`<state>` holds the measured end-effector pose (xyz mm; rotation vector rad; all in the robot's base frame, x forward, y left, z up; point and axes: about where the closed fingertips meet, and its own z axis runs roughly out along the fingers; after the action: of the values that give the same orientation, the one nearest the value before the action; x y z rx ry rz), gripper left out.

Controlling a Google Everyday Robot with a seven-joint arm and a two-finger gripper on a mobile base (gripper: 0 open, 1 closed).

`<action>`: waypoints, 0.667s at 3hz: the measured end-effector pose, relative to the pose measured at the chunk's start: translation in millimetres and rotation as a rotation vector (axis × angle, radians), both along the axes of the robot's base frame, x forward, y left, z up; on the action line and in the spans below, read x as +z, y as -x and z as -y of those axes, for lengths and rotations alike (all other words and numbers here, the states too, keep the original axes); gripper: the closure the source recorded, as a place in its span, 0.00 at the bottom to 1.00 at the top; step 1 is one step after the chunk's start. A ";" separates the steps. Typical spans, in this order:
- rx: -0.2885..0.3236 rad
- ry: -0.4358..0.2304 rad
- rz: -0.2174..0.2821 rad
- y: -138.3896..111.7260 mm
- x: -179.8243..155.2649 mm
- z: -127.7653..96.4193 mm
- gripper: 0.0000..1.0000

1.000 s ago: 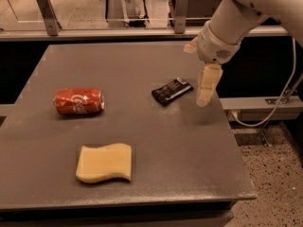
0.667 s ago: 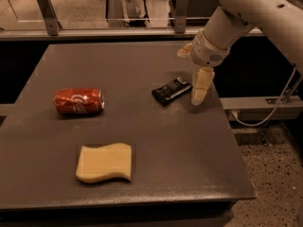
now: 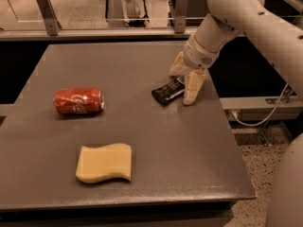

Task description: Move rxbar chocolate near sponge

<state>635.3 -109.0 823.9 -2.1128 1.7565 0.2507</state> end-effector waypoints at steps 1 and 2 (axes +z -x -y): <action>0.000 0.000 0.000 0.0 5.2 0.0 0.64; 0.000 0.000 0.000 0.0 12.6 0.0 0.88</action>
Offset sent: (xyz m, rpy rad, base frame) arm 0.0000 0.0000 0.0042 0.0000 0.0000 0.0000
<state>635.3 -109.0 836.4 -2.1129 1.7563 0.2508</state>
